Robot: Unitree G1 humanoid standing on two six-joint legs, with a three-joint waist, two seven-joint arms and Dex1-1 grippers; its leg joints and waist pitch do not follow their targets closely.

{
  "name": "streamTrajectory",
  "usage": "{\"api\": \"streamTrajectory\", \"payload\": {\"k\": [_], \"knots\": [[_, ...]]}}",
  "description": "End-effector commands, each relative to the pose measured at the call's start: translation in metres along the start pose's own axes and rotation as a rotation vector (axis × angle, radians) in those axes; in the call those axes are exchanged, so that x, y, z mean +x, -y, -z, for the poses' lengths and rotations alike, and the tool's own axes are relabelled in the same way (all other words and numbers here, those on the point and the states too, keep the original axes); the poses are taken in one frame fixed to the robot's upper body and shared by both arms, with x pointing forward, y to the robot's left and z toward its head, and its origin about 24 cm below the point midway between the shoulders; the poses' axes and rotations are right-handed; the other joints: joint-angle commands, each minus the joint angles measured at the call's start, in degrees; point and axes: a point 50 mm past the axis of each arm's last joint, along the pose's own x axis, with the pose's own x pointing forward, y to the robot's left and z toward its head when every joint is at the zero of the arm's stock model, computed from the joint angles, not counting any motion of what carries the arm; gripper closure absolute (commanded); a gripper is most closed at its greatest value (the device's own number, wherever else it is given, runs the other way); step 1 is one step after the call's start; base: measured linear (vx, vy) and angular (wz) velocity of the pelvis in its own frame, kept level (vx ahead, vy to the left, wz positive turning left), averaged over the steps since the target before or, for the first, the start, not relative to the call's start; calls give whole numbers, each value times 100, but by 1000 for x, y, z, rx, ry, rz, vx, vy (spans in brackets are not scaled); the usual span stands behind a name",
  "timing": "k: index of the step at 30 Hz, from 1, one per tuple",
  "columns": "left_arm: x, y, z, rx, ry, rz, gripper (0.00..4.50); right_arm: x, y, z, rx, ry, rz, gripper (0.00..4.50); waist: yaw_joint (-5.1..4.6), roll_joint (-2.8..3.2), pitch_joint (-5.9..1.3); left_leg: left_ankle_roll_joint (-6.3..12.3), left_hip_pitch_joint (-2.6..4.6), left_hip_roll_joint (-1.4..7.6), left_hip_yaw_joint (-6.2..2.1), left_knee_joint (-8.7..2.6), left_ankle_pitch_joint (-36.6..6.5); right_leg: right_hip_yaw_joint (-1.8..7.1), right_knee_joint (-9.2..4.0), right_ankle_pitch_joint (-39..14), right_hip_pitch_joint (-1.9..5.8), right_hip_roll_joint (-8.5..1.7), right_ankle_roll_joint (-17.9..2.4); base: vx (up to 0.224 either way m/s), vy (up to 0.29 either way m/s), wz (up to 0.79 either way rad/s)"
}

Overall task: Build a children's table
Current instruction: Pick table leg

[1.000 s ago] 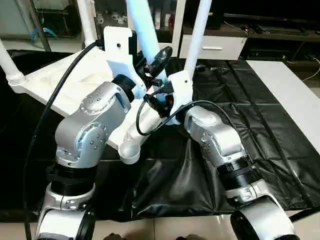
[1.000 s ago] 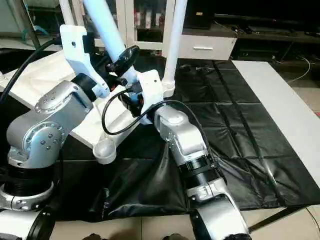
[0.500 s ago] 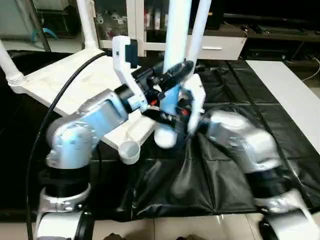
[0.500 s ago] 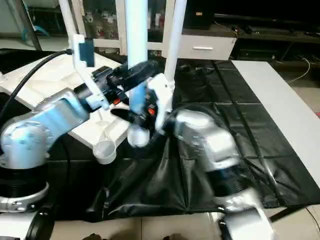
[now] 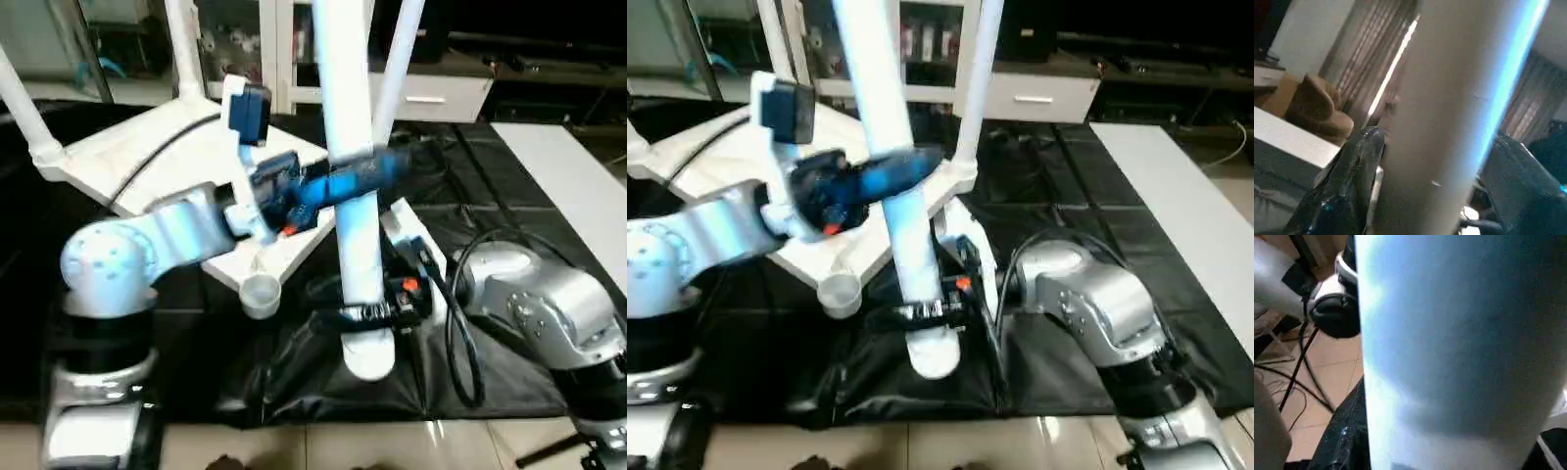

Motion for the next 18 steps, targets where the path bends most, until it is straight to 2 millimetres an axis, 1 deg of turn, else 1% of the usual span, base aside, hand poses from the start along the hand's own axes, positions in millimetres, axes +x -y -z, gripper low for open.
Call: {"api": "streamTrajectory", "payload": {"k": [1,3,4,5,6,7,8,9,10,13,15,17,18], "knots": [[3,-2,-1,4,-4,-23,159,-1,-3,-4,-17,3,-9,270,-3,68,-376,-16,27,-1,90,-411,-1492,188,-491,-2367,325,-170,-665,0,0,0],[3,-4,-3,2,11,-35,185,-1,-3,-4,-19,3,-7,270,14,80,-381,-22,33,3,93,-407,-1451,188,-488,-2313,318,-167,-680,0,0,0],[2,-8,-6,-5,41,-60,189,-1,-3,-4,-22,1,-5,270,12,66,-382,-18,26,-5,95,-405,-1457,181,-491,-2322,328,-160,-662,0,0,0],[1,-9,-6,-7,45,-63,189,-1,-2,-4,-22,1,-5,270,14,65,-383,-18,23,-8,93,-409,-1439,178,-495,-2336,332,-163,-651,0,0,0],[0,-11,-8,-12,60,-74,202,-1,-2,-5,-24,1,-4,271,16,59,-390,-30,9,-2,88,-411,-1395,179,-481,-2293,344,-170,-653,0,0,0],[-1,-12,-9,-15,70,-84,215,-2,-2,-5,-26,1,-4,271,13,58,-387,-22,14,-11,90,-407,-1417,174,-494,-2343,339,-166,-625,0,0,0],[-2,-14,-10,-16,76,-96,215,-2,-2,-5,-29,-1,-2,271,14,58,-395,-21,15,-9,89,-405,-1400,177,-489,-2334,344,-171,-621,0,0,0],[-3,-14,-10,-16,77,-100,229,-2,-2,-5,-30,-1,-2,271,17,44,-394,-10,8,-10,89,-406,-1366,177,-486,-2323,344,-170,-614,0,0,0],[-4,-15,-10,-16,82,-112,233,-1,-1,-5,-31,-2,-1,271,17,53,-396,-9,6,-1,87,-407,-1334,181,-481,-2275,343,-174,-624,0,0,0],[-5,-18,-11,-15,95,-139,241,-1,-1,-6,-35,-2,-1,271,13,53,-400,-13,3,5,87,-408,-1291,184,-464,-2135,350,-173,-681,0,0,0],[-5,-19,-12,-12,104,-152,244,-1,-1,-6,-45,-1,5,271,14,53,-399,-8,6,3,92,-406,-1293,185,-464,-2112,348,-175,-710,0,0,0],[-5,-21,-14,5,119,-185,248,0,1,-7,-61,-1,18,271,10,63,-394,-15,6,2,91,-408,-1318,183,-466,-2143,350,-173,-707,0,0,0],[-5,-22,-14,14,124,-202,248,0,1,-7,-66,0,22,271,10,58,-397,-14,5,4,93,-406,-1309,186,-474,-2145,351,-179,-700,0,0,0]]}}
